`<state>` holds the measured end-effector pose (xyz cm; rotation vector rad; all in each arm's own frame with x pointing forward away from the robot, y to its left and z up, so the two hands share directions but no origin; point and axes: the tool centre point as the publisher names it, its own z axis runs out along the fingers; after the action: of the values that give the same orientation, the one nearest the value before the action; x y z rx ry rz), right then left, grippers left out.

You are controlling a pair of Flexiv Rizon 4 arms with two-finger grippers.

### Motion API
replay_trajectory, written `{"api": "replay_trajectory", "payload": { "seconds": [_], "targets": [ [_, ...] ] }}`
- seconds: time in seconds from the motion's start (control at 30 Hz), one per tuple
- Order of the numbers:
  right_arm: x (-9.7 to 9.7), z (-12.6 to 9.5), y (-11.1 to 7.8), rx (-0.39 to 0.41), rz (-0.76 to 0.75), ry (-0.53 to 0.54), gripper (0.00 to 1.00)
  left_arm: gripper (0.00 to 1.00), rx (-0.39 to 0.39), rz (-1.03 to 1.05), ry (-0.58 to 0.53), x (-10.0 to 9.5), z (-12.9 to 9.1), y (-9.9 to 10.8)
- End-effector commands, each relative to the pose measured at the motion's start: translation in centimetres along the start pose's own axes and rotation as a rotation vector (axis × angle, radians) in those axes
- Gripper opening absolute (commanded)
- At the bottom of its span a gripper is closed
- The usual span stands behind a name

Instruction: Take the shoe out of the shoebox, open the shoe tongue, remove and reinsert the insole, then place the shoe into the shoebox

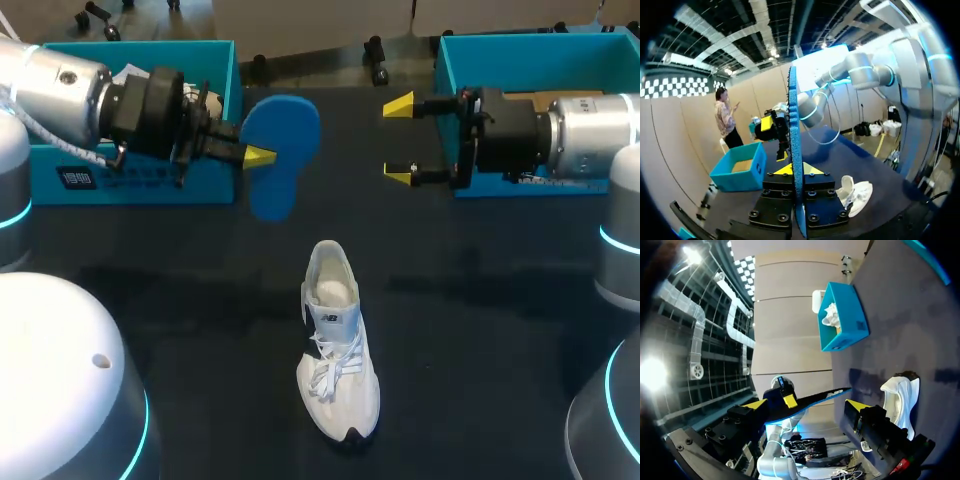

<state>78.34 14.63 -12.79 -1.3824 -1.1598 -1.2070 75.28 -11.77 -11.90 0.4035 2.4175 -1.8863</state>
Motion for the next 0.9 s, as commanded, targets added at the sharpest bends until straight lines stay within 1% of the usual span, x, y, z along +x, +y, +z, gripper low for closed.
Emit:
{"api": "replay_trajectory", "payload": {
  "seconds": [0.03, 0.13, 0.37, 0.53, 0.7, 0.8, 0.9],
  "targets": [
    [0.0, 0.1, -0.1, -0.002, 0.001, -0.003, 1.0, 0.0, 0.006, -0.257, 0.08, -1.0, 0.0, 0.2],
    [0.0, 0.1, -0.1, -0.002, 0.001, -0.003, 1.0, 0.0, 0.013, -0.338, 0.072, -1.0, -0.1, 0.4],
    [0.0, 0.1, -0.1, -0.002, 0.001, -0.003, 1.0, 0.0, 0.039, -0.611, 0.063, -1.4, 0.4, 1.2],
    [0.0, 0.1, -0.1, -0.002, 0.001, -0.003, 1.0, 0.0, 0.08, -0.807, 0.056, -1.4, 0.9, 1.9],
    [0.0, 0.1, -0.1, -0.002, 0.001, -0.003, 1.0, 0.0, 0.125, -0.958, 0.003, -1.6, 1.2, 2.4],
    [0.0, 0.1, -0.1, -0.002, 0.001, -0.003, 1.0, 0.0, 0.158, -1.025, -0.022, -1.6, 1.2, 2.5],
    [0.0, 0.1, -0.1, -0.002, 0.001, -0.003, 1.0, 0.0, 0.196, -1.102, -0.024, -1.6, 1.1, 2.3]
  ]
}}
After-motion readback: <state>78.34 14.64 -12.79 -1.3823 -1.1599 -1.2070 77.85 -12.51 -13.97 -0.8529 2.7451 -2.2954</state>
